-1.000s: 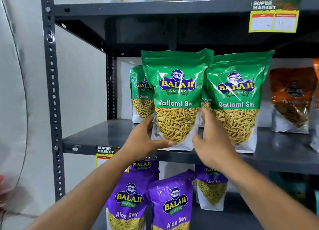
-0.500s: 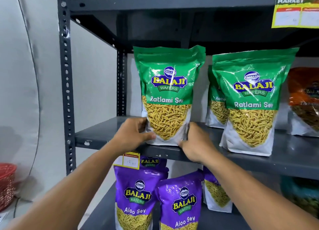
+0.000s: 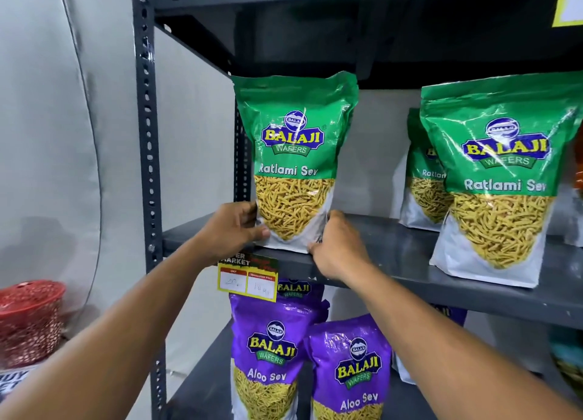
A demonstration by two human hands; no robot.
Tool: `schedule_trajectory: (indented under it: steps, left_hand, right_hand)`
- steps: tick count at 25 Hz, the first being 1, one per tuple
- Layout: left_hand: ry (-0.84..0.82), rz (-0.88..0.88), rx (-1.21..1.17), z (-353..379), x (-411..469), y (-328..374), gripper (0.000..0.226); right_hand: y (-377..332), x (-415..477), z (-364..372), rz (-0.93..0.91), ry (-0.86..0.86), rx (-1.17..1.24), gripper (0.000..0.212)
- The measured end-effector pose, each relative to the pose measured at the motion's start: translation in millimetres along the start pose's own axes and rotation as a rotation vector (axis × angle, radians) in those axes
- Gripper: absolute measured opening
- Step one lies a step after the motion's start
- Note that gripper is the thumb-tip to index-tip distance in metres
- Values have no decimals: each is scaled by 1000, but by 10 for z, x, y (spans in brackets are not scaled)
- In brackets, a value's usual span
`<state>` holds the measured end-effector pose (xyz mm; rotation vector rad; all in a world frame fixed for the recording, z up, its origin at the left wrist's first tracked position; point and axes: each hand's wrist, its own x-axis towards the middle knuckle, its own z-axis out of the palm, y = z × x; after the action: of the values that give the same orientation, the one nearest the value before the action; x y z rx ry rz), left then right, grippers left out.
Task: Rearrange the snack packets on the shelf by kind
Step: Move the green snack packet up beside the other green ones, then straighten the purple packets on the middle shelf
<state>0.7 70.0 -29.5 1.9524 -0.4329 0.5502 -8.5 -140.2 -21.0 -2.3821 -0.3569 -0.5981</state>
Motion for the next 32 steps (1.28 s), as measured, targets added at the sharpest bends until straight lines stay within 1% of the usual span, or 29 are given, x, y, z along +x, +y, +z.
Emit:
schedule_trajectory:
  steps: [7,12,14,16,17,18,19,21,23,24,25,26,29,32]
  left_hand:
    - [-43,-21,55,4,-37,49,34]
    - [5,-10,173,39,-109,132,27]
    - [50,-24,221,83,-169,181,33]
    - [142,-55,303,130,-257,224,51]
    - [209,-64,384,161,-328,236,59]
    - [280,-57,472,207,-422,249,62]
    - [345,-30,540,276,-544,263,60]
    - [418,80,569,465,-852,264,54]
    - [414,182,555,709,-1216,175,49]
    - [383,197,560,846,-1402,76,49]
    - [338,178,566,983,-1582,-52,49]
    - [282,125,561,1118,-1747,-192,48]
    - [140,-143,460,1549,-2176,-595,51]
    - [80,-386,241,1933,-2398,-925,55]
  right_hand:
    - [52,-3,20,-32,7,28,44]
    - [63,-4,10,-40,-1,51,46]
    - [87,-50,-29,-75,23,98,52]
    - [159,-172,-96,-143,69,167,59]
    - [219,-264,-136,-200,93,193,59]
    - [292,-372,-181,-276,114,199,57]
    - [382,-492,-234,-357,130,183,55]
    - [618,-735,-336,-510,140,108,46]
    - [933,-955,-393,-600,92,32,34]
    - [1101,-1060,-402,-585,37,-3,28]
    - [1259,-1146,-392,-532,-27,-31,25]
    - [1417,-1205,-366,-451,-90,-49,25]
    - [1939,-1359,-187,-169,-236,-47,38]
    - [2322,-1484,112,107,-362,88,48]
